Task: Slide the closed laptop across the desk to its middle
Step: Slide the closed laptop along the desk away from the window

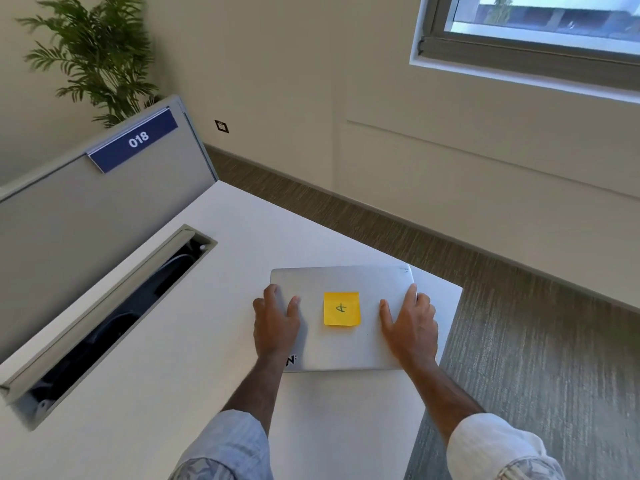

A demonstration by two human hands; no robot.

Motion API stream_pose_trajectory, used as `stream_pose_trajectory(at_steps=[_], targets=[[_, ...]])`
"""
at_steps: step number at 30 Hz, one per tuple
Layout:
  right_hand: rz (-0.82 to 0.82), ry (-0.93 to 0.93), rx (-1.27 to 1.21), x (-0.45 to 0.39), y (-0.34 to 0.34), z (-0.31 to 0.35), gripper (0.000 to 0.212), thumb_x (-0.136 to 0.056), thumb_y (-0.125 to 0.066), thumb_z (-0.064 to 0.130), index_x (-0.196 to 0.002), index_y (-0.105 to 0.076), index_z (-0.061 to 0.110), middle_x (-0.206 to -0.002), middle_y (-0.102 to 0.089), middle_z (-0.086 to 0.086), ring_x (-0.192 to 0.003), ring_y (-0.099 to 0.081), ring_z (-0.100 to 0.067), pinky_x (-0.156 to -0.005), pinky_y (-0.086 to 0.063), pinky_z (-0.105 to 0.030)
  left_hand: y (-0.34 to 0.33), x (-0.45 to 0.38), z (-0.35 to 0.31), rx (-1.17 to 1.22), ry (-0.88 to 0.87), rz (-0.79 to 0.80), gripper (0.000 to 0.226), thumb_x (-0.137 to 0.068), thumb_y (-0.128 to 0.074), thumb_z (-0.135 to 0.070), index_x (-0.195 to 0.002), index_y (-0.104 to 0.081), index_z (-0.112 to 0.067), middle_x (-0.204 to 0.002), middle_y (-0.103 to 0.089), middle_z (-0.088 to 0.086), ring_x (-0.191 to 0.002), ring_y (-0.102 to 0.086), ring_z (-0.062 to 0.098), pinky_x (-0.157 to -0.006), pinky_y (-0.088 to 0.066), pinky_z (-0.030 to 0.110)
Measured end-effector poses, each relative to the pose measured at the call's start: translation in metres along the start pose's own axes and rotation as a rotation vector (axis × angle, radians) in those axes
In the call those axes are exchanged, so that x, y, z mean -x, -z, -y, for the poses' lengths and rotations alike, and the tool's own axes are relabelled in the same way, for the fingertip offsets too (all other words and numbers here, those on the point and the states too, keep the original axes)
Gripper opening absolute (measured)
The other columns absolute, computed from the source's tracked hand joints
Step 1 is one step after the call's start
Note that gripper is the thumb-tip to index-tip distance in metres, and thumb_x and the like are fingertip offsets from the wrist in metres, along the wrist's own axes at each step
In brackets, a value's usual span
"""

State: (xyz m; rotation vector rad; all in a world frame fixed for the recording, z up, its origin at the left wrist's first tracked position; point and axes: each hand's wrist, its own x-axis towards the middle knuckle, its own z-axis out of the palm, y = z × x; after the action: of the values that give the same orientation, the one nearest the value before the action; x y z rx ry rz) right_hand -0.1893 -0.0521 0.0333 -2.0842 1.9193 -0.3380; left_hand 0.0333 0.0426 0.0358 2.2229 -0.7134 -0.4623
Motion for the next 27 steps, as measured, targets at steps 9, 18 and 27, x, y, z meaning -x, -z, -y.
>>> stream_pose_trajectory(at_steps=[9, 18, 27], targets=[[0.020, 0.054, -0.031, 0.026, -0.008, 0.033, 0.074, -0.095, -0.048, 0.055, -0.144, -0.035, 0.002, -0.118, -0.052, -0.018, -0.100, -0.054, -0.036, -0.074, -0.053, -0.048, 0.044, 0.007, 0.026, -0.009, 0.027, -0.052, 0.046, -0.093, -0.062, -0.044, -0.131, -0.046, -0.025, -0.125, -0.051, 0.011, -0.109, -0.059, 0.037, -0.086, -0.051, 0.044], [0.054, 0.109, -0.049, 0.074, -0.026, 0.072, 0.074, -0.094, -0.051, 0.054, -0.144, -0.036, 0.000, -0.116, -0.053, -0.018, -0.100, -0.055, -0.038, -0.073, -0.053, -0.049, 0.099, 0.022, 0.070, -0.035, 0.057, -0.089, 0.044, -0.094, -0.059, -0.043, -0.131, -0.045, -0.025, -0.126, -0.050, 0.010, -0.107, -0.059, 0.035, -0.084, -0.052, 0.043], [0.093, 0.176, -0.054, 0.131, -0.043, 0.114, 0.075, -0.093, -0.055, 0.052, -0.143, -0.038, -0.001, -0.115, -0.053, -0.020, -0.099, -0.055, -0.040, -0.071, -0.053, -0.048, 0.159, 0.047, 0.116, -0.042, 0.114, -0.144, 0.038, -0.094, -0.055, -0.047, -0.126, -0.043, -0.031, -0.120, -0.048, 0.004, -0.100, -0.060, 0.033, -0.081, -0.050, 0.042]])
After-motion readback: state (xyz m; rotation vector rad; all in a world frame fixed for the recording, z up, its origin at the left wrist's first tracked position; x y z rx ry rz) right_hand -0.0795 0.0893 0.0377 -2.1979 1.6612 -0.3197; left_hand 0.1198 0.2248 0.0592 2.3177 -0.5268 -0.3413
